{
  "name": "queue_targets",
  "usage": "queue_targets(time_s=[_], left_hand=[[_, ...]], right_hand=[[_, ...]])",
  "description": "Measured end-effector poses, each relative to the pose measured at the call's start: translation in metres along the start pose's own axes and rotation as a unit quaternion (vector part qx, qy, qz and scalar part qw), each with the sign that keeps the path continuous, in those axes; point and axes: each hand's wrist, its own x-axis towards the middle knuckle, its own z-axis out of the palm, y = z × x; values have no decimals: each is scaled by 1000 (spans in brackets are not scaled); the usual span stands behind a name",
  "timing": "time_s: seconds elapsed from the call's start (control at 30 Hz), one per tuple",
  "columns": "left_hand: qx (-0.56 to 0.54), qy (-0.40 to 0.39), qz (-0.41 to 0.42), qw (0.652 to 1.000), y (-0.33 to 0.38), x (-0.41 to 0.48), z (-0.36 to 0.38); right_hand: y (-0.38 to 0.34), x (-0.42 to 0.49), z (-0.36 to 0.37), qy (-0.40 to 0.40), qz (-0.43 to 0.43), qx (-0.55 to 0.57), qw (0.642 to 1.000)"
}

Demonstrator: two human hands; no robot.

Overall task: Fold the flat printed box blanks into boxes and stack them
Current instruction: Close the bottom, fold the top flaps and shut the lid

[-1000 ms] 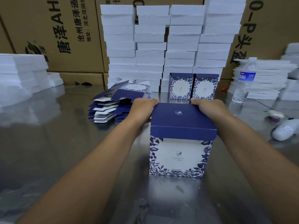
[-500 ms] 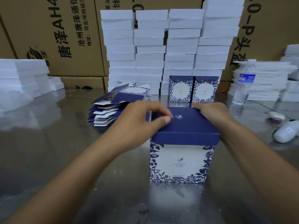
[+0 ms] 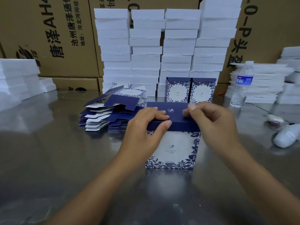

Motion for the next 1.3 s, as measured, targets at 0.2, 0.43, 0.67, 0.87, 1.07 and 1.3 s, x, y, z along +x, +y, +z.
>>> queue_targets(time_s=[0.2,0.43,0.67,0.87,1.07,1.3], left_hand=[[-13,4,-9,1000,-16,13,18],[-25,19,15,999,-28,20,19],[-48,4,15,999,-31,22,18],[-47,-54,18,997,-36,19,4],[-57,-42,13,997,-40,18,2],[-51,-40,23,998,-43,15,3]], right_hand=[[31,-3,22,71,-156,-100,980],[45,5,30,94,-183,-125,971],[47,3,20,92,-168,-66,979],[50,2,18,108,-166,-63,978],[50,2,18,100,-163,-53,980],[57,1,9,106,-72,59,990]])
